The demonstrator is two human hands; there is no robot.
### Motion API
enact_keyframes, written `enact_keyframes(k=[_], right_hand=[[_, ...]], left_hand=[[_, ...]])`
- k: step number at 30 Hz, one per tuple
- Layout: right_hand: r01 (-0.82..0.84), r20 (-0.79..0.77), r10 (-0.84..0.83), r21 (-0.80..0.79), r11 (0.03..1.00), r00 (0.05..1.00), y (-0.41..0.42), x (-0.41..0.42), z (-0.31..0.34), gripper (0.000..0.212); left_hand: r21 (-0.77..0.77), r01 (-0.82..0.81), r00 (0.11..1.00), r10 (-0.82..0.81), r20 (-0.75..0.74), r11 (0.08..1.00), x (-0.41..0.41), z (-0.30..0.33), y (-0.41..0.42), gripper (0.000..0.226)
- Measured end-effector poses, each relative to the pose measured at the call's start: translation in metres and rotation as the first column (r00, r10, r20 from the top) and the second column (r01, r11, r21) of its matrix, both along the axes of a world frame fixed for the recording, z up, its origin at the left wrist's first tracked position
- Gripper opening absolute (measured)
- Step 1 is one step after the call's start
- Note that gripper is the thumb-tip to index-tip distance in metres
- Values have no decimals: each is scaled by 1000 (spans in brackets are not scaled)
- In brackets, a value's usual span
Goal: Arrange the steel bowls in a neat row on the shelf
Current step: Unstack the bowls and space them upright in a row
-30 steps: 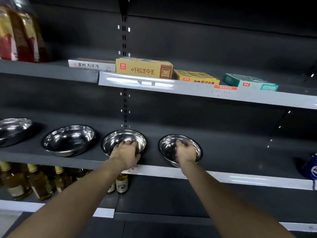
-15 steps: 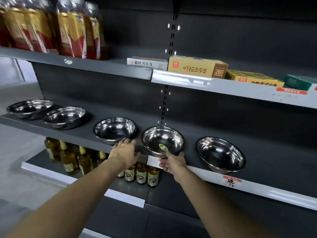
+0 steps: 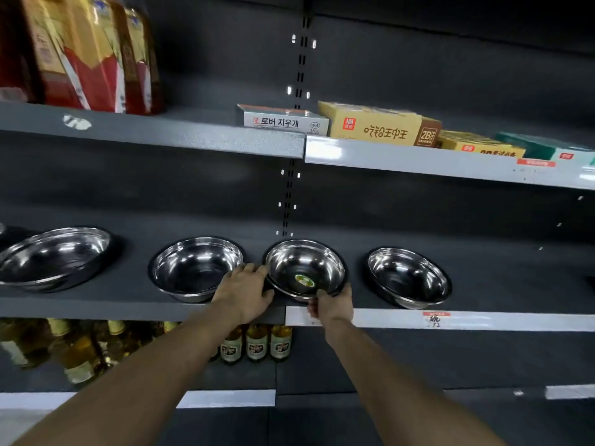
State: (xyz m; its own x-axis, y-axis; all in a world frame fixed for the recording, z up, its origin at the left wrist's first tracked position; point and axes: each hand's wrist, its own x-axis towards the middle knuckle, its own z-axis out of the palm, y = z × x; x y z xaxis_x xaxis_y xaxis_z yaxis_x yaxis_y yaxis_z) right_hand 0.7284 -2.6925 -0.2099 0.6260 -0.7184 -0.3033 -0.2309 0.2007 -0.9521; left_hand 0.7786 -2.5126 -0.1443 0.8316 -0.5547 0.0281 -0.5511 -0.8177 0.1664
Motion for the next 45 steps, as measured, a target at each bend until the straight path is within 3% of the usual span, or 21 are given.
enact_keyframes(k=[9, 23, 25, 28, 30, 35, 39, 45], right_hand=[[-15, -23, 14, -22, 1000, 1000, -2, -11, 5, 59], [-6, -5, 6, -19, 1000, 1000, 6, -10, 6, 59], [8, -36, -10, -61, 998, 999, 7, -12, 8, 56], [77, -125, -105, -217, 973, 987, 5, -16, 13, 72], [108, -93, -135, -252, 962, 986, 6, -16, 21, 75], [-34, 88, 61, -277, 960, 994, 33, 2, 46, 52], [-247, 121, 265, -145, 958, 957, 73, 17, 51, 36], [-437, 88, 445, -97, 894, 891, 120, 27, 36, 41]], left_hand=[[-20, 28, 1000, -29, -12, 999, 4, -1, 10, 65], [11, -17, 1000, 17, 3, 1000, 0, -2, 27, 62], [11, -24, 1000, 23, 8, 1000, -1, -1, 29, 62], [10, -36, 999, 35, 19, 999, -1, 2, 33, 63], [20, -56, 998, 55, 24, 998, -1, 6, 37, 63], [39, -152, 988, 152, 16, 988, 4, 13, 61, 59], [21, -228, 974, 227, 11, 974, 5, 12, 88, 61], [26, -315, 949, 315, -1, 949, 0, 5, 126, 62]])
